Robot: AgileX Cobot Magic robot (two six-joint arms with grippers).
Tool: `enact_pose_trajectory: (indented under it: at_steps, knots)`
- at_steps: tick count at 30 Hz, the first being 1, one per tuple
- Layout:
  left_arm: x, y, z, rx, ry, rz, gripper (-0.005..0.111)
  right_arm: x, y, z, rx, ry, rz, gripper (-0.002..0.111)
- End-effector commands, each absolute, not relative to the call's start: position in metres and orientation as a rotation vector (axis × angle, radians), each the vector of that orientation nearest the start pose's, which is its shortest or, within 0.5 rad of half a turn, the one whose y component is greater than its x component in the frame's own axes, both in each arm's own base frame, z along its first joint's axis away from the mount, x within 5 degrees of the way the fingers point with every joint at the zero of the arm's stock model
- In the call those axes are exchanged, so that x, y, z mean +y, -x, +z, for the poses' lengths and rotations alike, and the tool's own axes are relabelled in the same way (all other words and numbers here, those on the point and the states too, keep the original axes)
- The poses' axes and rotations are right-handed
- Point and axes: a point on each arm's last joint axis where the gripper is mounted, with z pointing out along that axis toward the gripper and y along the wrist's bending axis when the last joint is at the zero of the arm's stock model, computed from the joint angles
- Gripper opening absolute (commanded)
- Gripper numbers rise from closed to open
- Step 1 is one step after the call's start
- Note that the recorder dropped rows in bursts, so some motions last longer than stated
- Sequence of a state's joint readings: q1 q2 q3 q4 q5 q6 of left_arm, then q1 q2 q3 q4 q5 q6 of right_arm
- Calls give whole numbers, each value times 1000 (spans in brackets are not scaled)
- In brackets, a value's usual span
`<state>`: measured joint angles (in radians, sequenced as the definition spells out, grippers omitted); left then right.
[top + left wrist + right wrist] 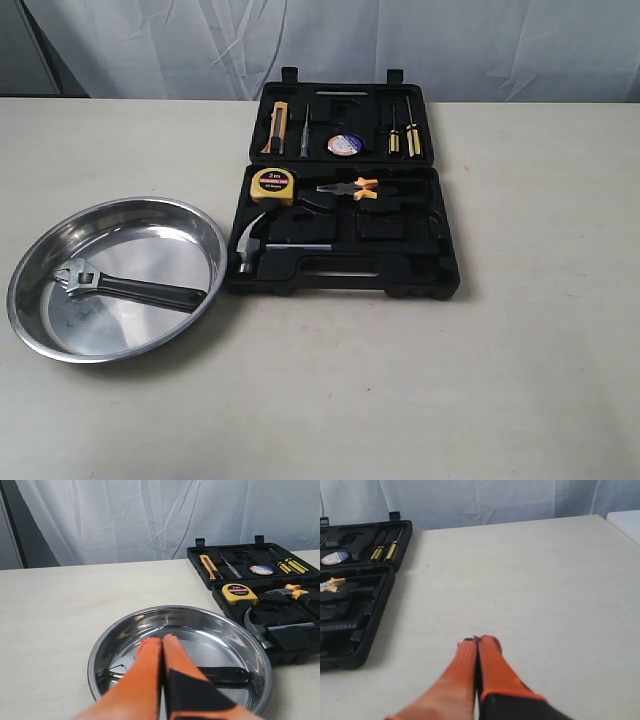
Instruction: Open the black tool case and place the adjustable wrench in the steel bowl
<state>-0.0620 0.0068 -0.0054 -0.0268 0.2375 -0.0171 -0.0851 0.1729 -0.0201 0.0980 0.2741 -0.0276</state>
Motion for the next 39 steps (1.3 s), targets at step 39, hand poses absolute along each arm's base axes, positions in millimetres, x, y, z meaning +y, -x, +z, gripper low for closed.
enact_pose_trajectory:
  at_steps: [39]
  knots:
    - [-4, -55, 192, 1722, -27, -76, 0, 3, -65, 180, 1903, -25, 81, -1]
